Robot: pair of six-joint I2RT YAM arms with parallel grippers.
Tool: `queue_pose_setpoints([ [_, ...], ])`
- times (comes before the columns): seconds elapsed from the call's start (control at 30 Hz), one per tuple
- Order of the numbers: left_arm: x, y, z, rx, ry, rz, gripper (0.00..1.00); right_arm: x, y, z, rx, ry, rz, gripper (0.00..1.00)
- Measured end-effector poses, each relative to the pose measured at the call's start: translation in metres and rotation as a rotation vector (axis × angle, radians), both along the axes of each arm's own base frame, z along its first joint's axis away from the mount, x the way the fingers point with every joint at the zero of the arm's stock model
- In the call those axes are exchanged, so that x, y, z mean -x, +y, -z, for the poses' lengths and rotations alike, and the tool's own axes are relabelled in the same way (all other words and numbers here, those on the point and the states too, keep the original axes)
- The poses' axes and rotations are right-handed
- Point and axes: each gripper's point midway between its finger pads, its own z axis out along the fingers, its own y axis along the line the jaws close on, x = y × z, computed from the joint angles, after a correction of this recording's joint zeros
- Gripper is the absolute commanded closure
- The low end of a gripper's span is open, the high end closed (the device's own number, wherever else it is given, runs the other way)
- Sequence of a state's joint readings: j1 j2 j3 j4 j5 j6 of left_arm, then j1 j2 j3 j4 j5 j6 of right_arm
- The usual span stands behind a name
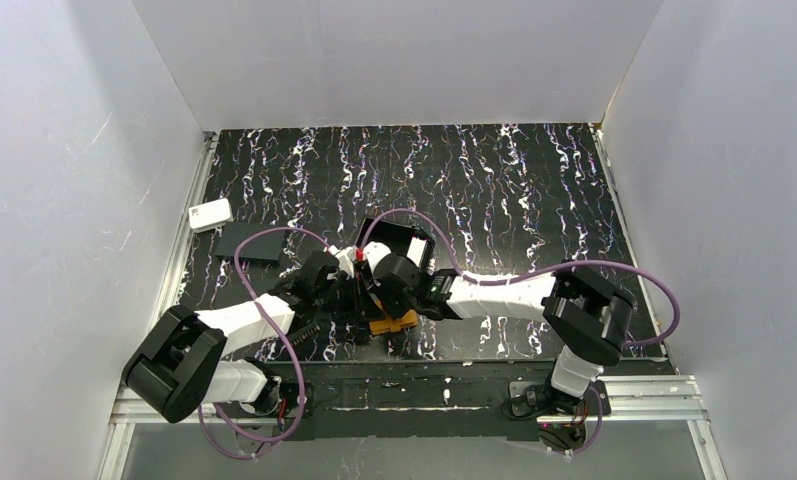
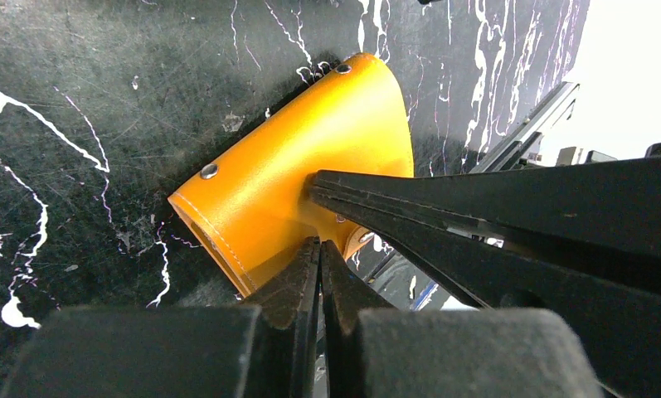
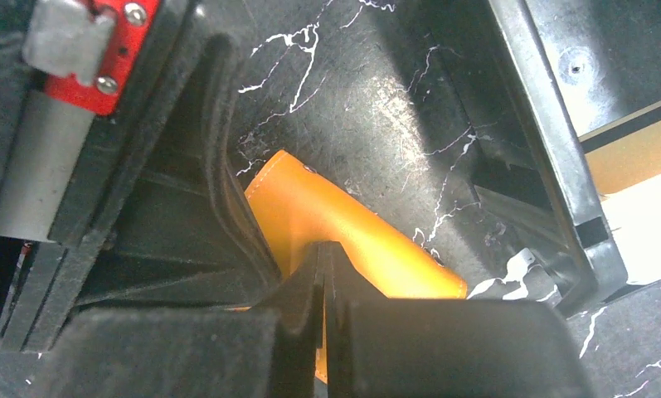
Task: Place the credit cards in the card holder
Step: Close the card holder at the center of the board.
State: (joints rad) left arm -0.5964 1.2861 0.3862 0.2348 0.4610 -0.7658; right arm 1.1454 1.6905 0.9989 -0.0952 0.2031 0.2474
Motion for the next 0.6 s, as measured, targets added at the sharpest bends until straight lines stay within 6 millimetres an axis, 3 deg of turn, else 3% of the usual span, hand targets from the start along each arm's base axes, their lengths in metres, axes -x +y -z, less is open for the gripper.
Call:
queue_pose_setpoints([
  [0.27, 0.000, 0.000, -0.001, 0.000, -0.001, 0.000, 0.97, 0.000, -0.001, -0.001, -0.075, -0.028, 0.005, 0.99],
  [0.33, 0.002, 0.000, -0.002, -0.001, 0.009, 0.004, 0.94, -0.002, -0.005, -0.003, -0.066, -0.018, 0.021, 0.72],
  [0.37, 0.004, 0.000, -0.002, -0.001, 0.015, 0.008, 0.91, -0.004, -0.007, -0.005, -0.052, -0.007, 0.039, 0.65],
  [0.47, 0.010, 0.001, -0.006, 0.001, 0.049, 0.019, 0.79, -0.013, -0.009, -0.019, -0.033, 0.009, 0.092, 0.50],
  [0.5, 0.012, 0.001, -0.008, 0.001, 0.058, 0.024, 0.76, -0.020, -0.006, -0.035, -0.045, 0.018, 0.129, 0.46],
  [0.6, 0.016, 0.001, -0.017, -0.002, 0.082, 0.030, 0.67, -0.022, -0.012, -0.056, -0.090, 0.051, 0.208, 0.40],
])
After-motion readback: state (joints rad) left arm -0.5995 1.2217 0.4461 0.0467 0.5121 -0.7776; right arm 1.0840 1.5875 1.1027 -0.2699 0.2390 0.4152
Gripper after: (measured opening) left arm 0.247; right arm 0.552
